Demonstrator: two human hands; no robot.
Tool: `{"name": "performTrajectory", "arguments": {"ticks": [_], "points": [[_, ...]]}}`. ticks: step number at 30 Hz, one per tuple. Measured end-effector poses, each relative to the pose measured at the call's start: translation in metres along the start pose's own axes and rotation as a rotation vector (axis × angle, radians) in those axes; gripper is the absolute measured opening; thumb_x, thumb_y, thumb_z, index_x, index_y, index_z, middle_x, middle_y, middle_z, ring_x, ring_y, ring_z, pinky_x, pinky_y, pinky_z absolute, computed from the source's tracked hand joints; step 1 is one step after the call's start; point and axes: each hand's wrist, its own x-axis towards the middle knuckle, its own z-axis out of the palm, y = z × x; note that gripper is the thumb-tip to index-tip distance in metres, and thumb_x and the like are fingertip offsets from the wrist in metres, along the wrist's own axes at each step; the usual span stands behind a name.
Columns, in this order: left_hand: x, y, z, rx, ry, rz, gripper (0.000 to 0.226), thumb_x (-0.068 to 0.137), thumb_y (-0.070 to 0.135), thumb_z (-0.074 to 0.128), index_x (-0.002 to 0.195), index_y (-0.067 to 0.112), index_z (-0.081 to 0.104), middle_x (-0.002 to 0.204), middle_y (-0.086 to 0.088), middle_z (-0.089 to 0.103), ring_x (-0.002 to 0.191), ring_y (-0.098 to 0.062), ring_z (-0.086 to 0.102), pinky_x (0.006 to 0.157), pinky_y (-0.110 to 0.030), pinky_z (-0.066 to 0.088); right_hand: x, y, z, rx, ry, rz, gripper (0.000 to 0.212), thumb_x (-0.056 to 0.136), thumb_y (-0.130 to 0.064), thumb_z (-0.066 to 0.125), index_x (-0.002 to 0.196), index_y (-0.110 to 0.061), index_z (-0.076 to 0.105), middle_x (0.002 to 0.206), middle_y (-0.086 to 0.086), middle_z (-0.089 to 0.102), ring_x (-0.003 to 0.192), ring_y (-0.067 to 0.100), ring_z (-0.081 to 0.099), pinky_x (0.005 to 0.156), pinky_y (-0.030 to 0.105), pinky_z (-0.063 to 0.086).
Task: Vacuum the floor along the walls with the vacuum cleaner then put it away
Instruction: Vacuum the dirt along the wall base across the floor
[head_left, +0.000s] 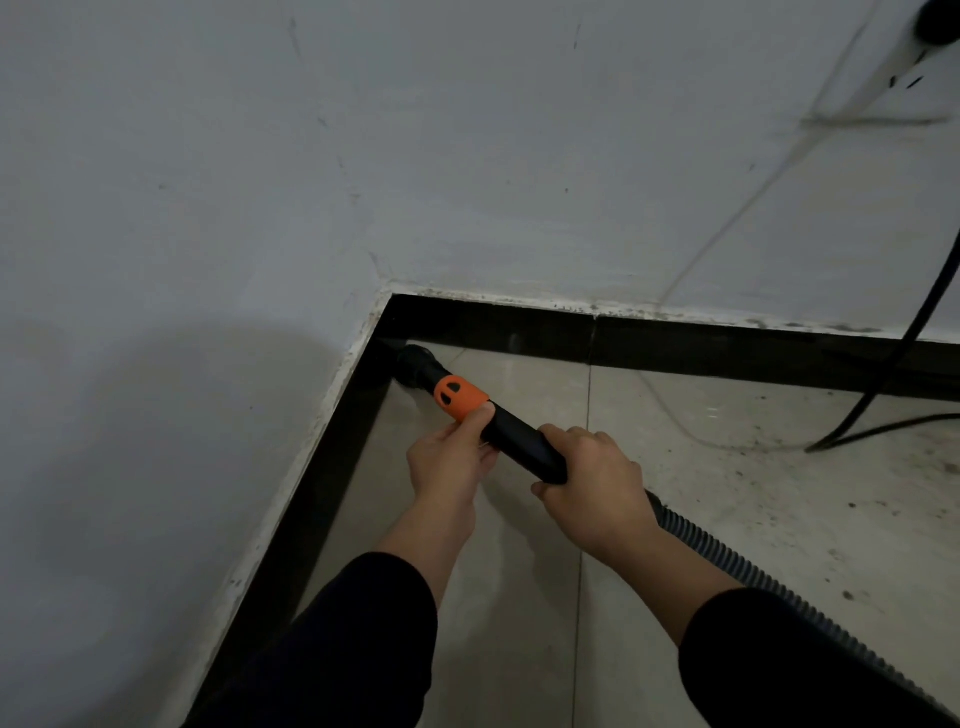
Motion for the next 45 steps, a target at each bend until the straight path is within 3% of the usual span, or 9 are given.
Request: {"name": "performTrajectory", "arguments": {"ticks": [3, 7, 15, 23, 29, 34, 40, 45], "points": [[-0.004, -0.001, -0.001, 0.023, 0.041, -0.004, 0.016, 0.081, 0.013, 0.076, 0.09, 0.004, 0.066, 0.085, -0.012, 0.073, 0.076, -0.016, 0.073, 0.061, -0.017, 0.057, -0.004, 0.002, -0.005, -0.013, -0.02, -0.009, 0.028, 0.084, -0.019, 0.06, 0.11, -0.029, 0.053, 0.089, -0.008, 0.048, 0.086, 0.014, 0.041, 0.079, 0.035, 0.04], [-0.008, -0.001, -0.002, 0.033, 0.041, -0.028, 0.018, 0.079, 0.011, 0.075, 0.091, 0.0, 0.067, 0.086, -0.016, 0.073, 0.076, -0.02, 0.073, 0.061, -0.02, 0.058, -0.009, 0.003, -0.01, 0.004, -0.008, 0.009, 0.027, 0.078, -0.014, 0.057, 0.101, -0.028, 0.058, 0.082, -0.006, 0.05, 0.084, 0.016, 0.045, 0.08, 0.038, 0.044], [-0.002, -0.001, 0.0, 0.037, -0.019, -0.018, 0.013, 0.085, 0.017, 0.073, 0.091, 0.008, 0.066, 0.09, -0.011, 0.073, 0.083, -0.015, 0.071, 0.066, -0.019, 0.055, -0.011, 0.0, -0.004, -0.083, 0.044, -0.025, 0.039, 0.088, -0.023, 0.06, 0.124, -0.03, 0.048, 0.1, -0.008, 0.05, 0.1, 0.015, 0.045, 0.085, 0.036, 0.037], [-0.007, -0.007, 0.009, 0.045, -0.091, -0.062, 0.012, 0.088, 0.018, 0.07, 0.095, 0.009, 0.066, 0.092, -0.01, 0.073, 0.086, -0.014, 0.07, 0.074, -0.022, 0.055, -0.017, 0.008, -0.007, -0.133, 0.079, 0.005, 0.041, 0.089, -0.024, 0.059, 0.127, -0.029, 0.044, 0.106, -0.007, 0.05, 0.104, 0.016, 0.044, 0.087, 0.038, 0.037], [-0.015, -0.011, 0.017, 0.071, -0.151, -0.052, 0.009, 0.09, 0.019, 0.068, 0.093, 0.012, 0.065, 0.093, -0.009, 0.073, 0.083, -0.011, 0.07, 0.07, -0.019, 0.056, -0.027, 0.013, -0.015, -0.158, 0.102, 0.029, 0.041, 0.089, -0.026, 0.059, 0.127, -0.029, 0.044, 0.095, -0.01, 0.038, 0.103, 0.016, 0.044, 0.085, 0.038, 0.035], [-0.021, -0.015, 0.021, 0.081, -0.214, -0.07, 0.008, 0.092, 0.02, 0.066, 0.096, 0.014, 0.063, 0.097, -0.008, 0.072, 0.085, -0.011, 0.069, 0.073, -0.02, 0.055, -0.035, 0.018, -0.021, -0.179, 0.117, 0.052, 0.044, 0.088, -0.025, 0.059, 0.129, -0.028, 0.044, 0.104, -0.008, 0.048, 0.104, 0.016, 0.044, 0.088, 0.039, 0.036], [-0.019, -0.016, 0.02, 0.083, -0.132, -0.03, 0.014, 0.087, 0.019, 0.071, 0.096, 0.009, 0.066, 0.094, -0.011, 0.072, 0.089, -0.016, 0.07, 0.073, -0.02, 0.056, -0.034, 0.021, -0.019, -0.119, 0.098, 0.043, 0.041, 0.088, -0.026, 0.06, 0.126, -0.031, 0.046, 0.094, -0.013, 0.041, 0.1, 0.014, 0.043, 0.084, 0.036, 0.035], [-0.005, -0.007, 0.009, 0.055, -0.055, 0.073, 0.008, 0.084, 0.017, 0.074, 0.086, 0.012, 0.068, 0.083, -0.006, 0.073, 0.076, -0.01, 0.072, 0.064, -0.015, 0.056, -0.017, 0.008, -0.006, -0.015, 0.103, 0.022, 0.04, 0.088, -0.026, 0.063, 0.124, -0.032, 0.047, 0.097, -0.011, 0.048, 0.098, 0.014, 0.044, 0.082, 0.035, 0.034]]}}
